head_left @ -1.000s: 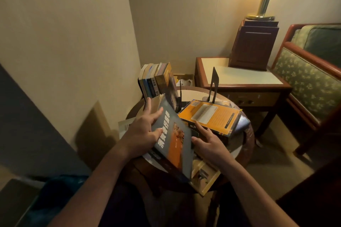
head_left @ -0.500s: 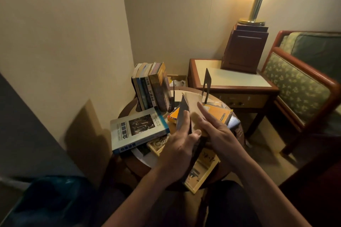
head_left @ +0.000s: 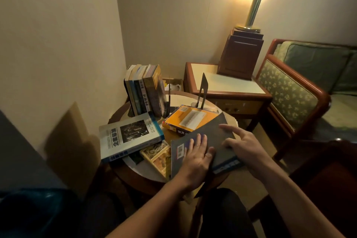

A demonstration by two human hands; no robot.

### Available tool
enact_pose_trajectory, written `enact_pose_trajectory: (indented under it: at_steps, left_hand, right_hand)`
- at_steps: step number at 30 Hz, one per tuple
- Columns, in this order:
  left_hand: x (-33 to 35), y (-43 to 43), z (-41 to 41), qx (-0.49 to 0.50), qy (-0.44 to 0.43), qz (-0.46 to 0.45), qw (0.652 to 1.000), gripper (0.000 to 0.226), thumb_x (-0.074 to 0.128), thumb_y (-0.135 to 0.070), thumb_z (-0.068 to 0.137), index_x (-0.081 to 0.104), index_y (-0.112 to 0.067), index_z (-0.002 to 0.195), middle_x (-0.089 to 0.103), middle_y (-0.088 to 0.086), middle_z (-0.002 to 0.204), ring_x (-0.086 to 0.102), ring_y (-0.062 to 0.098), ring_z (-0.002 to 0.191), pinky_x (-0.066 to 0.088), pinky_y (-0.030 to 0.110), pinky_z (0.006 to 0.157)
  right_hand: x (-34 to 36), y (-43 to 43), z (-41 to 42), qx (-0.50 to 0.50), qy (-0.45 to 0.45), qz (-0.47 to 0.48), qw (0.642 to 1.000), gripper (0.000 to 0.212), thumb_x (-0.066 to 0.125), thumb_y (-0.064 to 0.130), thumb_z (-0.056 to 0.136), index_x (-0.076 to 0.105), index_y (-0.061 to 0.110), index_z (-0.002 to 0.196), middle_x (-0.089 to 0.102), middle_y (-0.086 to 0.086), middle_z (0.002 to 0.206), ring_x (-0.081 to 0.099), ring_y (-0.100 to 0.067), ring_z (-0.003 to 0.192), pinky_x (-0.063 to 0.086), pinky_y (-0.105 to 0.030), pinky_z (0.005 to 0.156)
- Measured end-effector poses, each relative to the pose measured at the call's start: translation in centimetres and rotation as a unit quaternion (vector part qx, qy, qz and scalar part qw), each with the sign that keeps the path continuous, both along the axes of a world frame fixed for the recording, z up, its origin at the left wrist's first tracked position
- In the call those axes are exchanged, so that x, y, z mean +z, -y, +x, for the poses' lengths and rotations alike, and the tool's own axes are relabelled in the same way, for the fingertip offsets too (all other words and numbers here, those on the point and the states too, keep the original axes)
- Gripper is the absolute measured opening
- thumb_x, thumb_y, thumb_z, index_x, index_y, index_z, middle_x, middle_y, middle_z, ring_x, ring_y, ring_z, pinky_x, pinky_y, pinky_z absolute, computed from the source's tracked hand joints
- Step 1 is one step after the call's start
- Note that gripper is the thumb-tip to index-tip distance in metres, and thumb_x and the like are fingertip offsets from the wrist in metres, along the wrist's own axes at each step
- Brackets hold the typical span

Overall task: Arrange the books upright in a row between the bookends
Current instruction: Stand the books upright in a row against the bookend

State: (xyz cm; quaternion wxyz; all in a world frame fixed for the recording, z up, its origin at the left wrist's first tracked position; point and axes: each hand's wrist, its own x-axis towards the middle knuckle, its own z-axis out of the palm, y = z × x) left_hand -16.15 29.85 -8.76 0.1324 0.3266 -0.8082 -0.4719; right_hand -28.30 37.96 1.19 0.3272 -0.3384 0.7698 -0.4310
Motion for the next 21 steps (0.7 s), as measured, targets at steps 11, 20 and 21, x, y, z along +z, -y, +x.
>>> enact_pose_trajectory:
  at_steps: [11, 20, 21]
  left_hand:
    - [3.7, 16.7, 4.1, 0.129, 0.044, -0.218, 0.966, 0.060, 0.030, -0.050, 0.104, 0.027, -0.020, 0.156, 0.019, 0.001, 0.165, 0.013, 0.030, 0.152, 0.011, 0.052, 0.122]
    - [7.4, 29.4, 5.8, 0.139, 0.179, -0.380, 0.897, 0.080, 0.061, -0.026, 0.088, 0.021, -0.017, 0.157, 0.017, 0.010, 0.165, 0.019, 0.039, 0.149, 0.022, 0.059, 0.118]
    - [7.2, 30.0, 5.9, 0.125, 0.192, -0.389, 0.893, 0.082, 0.062, -0.024, 0.085, 0.021, -0.018, 0.156, 0.020, 0.011, 0.164, 0.022, 0.040, 0.148, 0.024, 0.059, 0.117]
  right_hand:
    - [6.3, 3.6, 0.6, 0.080, -0.001, -0.130, 0.988, 0.059, 0.061, 0.011, 0.095, 0.049, 0.049, 0.138, 0.047, 0.003, 0.121, 0.064, -0.025, 0.090, 0.056, -0.023, 0.055]
    - [10.0, 14.6, 2.3, 0.030, -0.179, -0.300, 0.937, 0.060, 0.064, 0.015, 0.092, 0.047, 0.040, 0.144, 0.062, -0.028, 0.113, 0.063, -0.038, 0.100, 0.057, -0.057, 0.071]
    - [10.0, 16.0, 2.4, 0.015, -0.192, -0.310, 0.931, 0.061, 0.063, 0.016, 0.091, 0.047, 0.039, 0.145, 0.064, -0.026, 0.115, 0.061, -0.040, 0.101, 0.056, -0.059, 0.074]
